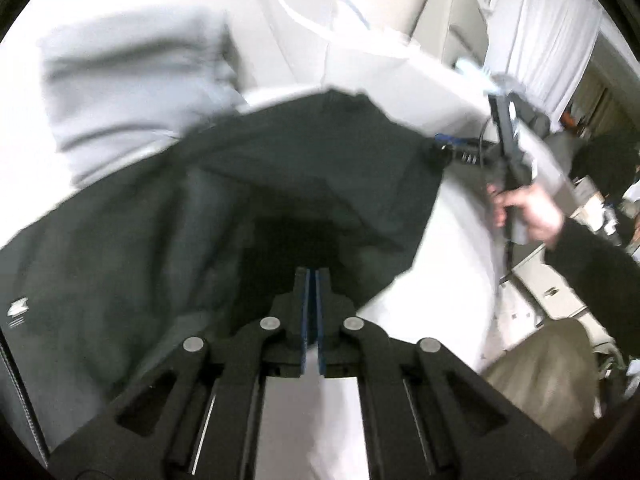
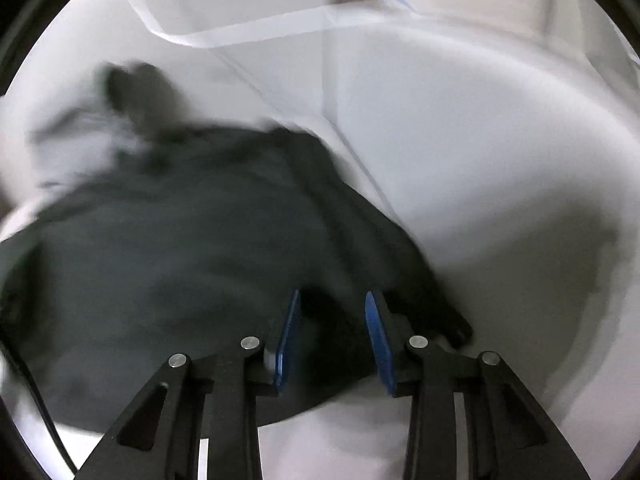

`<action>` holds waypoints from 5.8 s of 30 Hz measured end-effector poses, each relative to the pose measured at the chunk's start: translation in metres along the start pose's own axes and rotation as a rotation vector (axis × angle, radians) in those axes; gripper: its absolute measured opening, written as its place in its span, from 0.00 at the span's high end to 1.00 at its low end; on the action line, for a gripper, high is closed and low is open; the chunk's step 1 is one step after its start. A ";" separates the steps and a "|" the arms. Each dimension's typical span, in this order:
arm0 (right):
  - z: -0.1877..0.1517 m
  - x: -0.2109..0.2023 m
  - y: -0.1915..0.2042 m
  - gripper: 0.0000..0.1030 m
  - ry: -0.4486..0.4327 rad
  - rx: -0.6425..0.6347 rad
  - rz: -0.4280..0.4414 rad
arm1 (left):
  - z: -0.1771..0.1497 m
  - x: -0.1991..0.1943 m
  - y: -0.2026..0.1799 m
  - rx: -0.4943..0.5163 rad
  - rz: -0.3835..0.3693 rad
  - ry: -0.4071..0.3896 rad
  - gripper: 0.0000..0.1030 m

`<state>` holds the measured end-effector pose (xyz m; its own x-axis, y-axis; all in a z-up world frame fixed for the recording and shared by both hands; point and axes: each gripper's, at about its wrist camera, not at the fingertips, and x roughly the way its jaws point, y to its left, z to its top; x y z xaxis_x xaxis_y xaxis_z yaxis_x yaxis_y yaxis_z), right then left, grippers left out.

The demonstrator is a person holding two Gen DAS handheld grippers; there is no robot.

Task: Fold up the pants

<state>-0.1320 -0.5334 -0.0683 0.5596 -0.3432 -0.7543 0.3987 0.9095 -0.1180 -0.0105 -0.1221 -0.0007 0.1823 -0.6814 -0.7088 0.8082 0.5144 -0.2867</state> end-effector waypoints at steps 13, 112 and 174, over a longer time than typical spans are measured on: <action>0.055 -0.094 0.278 0.16 -0.299 -0.989 0.637 | -0.097 -0.235 0.152 -0.043 0.259 0.207 0.25; -0.050 -0.044 0.440 0.91 0.063 -0.653 0.754 | -0.189 -0.173 0.292 -0.982 0.684 -0.268 0.86; 0.089 0.079 0.453 0.77 0.194 -0.235 0.498 | -0.064 -0.106 0.349 -0.519 0.937 -0.024 1.00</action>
<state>0.1573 -0.1694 -0.1238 0.4857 0.1680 -0.8578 -0.0626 0.9855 0.1576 0.2164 0.1631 -0.0667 0.6222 0.0930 -0.7773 0.0045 0.9925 0.1223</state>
